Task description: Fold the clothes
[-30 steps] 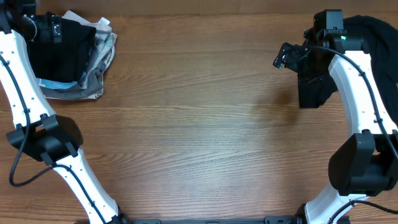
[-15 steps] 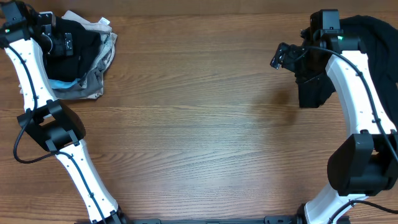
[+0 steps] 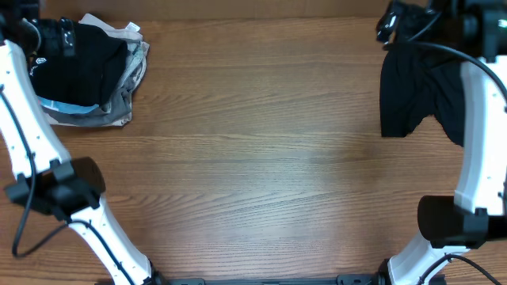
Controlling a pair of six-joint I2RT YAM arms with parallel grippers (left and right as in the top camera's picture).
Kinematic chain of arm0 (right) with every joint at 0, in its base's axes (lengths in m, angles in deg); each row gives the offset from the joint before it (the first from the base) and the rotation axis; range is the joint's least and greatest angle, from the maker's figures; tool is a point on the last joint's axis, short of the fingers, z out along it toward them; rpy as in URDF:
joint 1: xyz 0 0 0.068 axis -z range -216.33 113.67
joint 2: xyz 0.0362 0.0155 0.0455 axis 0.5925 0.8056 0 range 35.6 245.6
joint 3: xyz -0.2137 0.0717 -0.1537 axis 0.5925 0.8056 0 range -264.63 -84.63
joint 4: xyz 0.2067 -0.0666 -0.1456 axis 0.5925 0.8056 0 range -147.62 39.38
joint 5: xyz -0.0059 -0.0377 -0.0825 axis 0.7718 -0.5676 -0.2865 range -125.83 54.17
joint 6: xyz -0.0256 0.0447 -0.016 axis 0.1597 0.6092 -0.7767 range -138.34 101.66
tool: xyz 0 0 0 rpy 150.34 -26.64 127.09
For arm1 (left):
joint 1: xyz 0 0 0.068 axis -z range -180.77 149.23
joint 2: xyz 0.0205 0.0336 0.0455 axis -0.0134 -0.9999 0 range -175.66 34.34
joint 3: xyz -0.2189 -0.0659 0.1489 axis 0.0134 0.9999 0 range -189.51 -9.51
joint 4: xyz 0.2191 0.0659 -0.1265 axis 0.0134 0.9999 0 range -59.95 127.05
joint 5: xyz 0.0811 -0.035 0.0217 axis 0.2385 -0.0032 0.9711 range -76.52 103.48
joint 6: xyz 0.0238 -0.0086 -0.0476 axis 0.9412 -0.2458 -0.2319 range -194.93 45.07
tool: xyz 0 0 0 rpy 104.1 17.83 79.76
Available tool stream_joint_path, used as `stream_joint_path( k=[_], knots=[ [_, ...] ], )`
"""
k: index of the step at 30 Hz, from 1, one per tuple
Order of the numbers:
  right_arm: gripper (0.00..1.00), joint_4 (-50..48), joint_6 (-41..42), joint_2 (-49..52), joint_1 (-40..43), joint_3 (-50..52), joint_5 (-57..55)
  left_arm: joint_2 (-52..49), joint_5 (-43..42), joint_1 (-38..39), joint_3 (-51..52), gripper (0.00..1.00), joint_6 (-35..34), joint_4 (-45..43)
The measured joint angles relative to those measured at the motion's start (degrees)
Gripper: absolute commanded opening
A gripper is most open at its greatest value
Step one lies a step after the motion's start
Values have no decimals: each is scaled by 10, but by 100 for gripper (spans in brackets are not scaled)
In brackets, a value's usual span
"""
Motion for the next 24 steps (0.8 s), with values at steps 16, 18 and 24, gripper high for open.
stream_joint_path(
  k=[16, 18, 24],
  knots=[
    [100, 111, 10, -74, -31, -211, 245, 49, 0, 7, -3, 100, 0, 38],
    [100, 111, 10, -74, -31, -211, 254, 49, 0, 7, -3, 100, 0, 38],
    [100, 111, 9, -73, -31, -211, 193, 49, 0, 7, -3, 100, 0, 38]
  ],
)
